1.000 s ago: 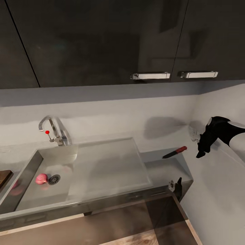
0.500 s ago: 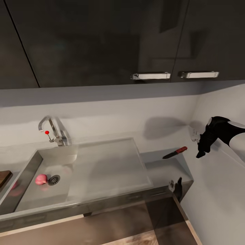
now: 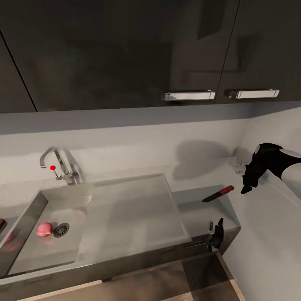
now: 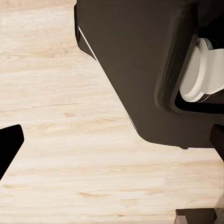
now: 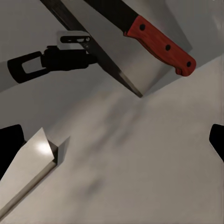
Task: In the kitchen, take the Vidalia onion out of the sink, dice it on the chopping board with the paring knife, put the diced onion into the bowl on the countertop, then place both the paring knife and the chopping board into the sink.
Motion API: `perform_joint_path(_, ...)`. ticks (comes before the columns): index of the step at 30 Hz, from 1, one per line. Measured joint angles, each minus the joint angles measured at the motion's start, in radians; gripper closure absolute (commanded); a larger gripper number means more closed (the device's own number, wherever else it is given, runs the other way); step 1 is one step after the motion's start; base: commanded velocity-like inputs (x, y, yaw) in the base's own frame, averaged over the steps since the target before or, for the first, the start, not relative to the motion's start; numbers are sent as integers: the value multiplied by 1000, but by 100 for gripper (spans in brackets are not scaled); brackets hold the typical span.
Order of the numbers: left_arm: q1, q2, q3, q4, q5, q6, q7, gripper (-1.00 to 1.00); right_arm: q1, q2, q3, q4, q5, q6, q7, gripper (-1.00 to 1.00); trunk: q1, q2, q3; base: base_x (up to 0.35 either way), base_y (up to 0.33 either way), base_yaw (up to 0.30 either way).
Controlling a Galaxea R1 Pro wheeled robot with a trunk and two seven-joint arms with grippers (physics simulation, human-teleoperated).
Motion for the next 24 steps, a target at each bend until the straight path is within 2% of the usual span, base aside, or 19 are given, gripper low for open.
perform_joint_path(6,0,0,0,0,0,0,0,-100,0,1,0,0,0,0,0,-100,0,0,0,24,0,0)
perform_joint_path(16,0,0,0,0,0,0,0,-100,0,2,0,0,0,0,-5,-100,0,0,0,240,0,0)
perform_joint_path(24,0,0,0,0,0,0,0,-100,0,2,0,0,0,0,-5,-100,0,0,0,34,0,0)
